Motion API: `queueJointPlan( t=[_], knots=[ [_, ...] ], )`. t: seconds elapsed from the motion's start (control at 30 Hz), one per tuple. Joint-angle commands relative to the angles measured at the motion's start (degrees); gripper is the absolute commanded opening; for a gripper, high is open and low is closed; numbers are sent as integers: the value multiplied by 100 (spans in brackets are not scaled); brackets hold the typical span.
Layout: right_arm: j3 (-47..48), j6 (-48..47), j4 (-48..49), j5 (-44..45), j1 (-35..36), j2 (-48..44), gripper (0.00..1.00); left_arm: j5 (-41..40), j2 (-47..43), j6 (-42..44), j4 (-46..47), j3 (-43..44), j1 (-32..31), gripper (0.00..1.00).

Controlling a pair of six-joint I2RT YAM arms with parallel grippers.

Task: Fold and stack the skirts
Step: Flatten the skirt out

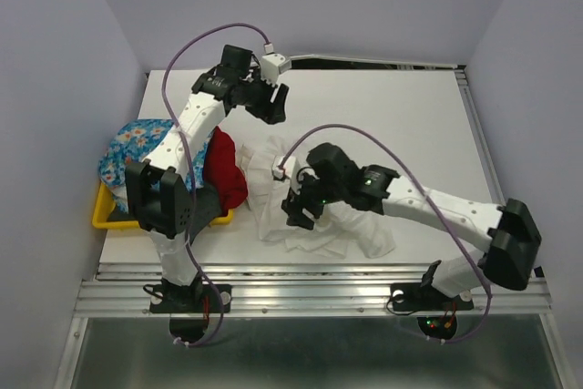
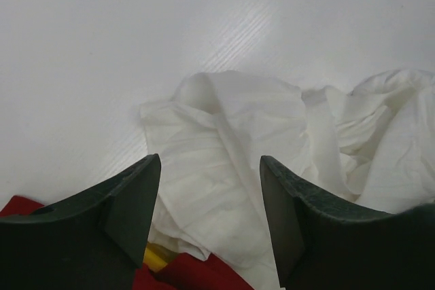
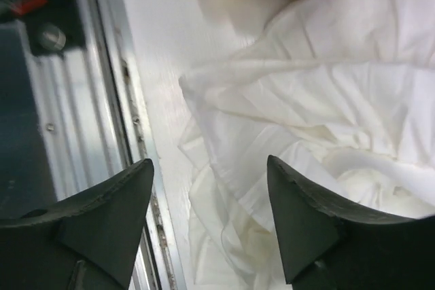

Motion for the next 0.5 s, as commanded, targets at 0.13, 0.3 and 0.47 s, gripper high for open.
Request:
queueJointPlan(
  t=[0.13,0.3,0.47],
  knots=[
    [-416,163,-416,-177,-2139,-1345,65,-348,793,182,-500,1553,-379,66],
    [-1031,743,-407,-1098,-4193,-1557,57,-1481,925,631,-676,1476,-1669,55],
    [-1269,1008,-451,-2225,-5393,-1153,53,-2079,960,755,-702,1054,-2322,47]
  ],
)
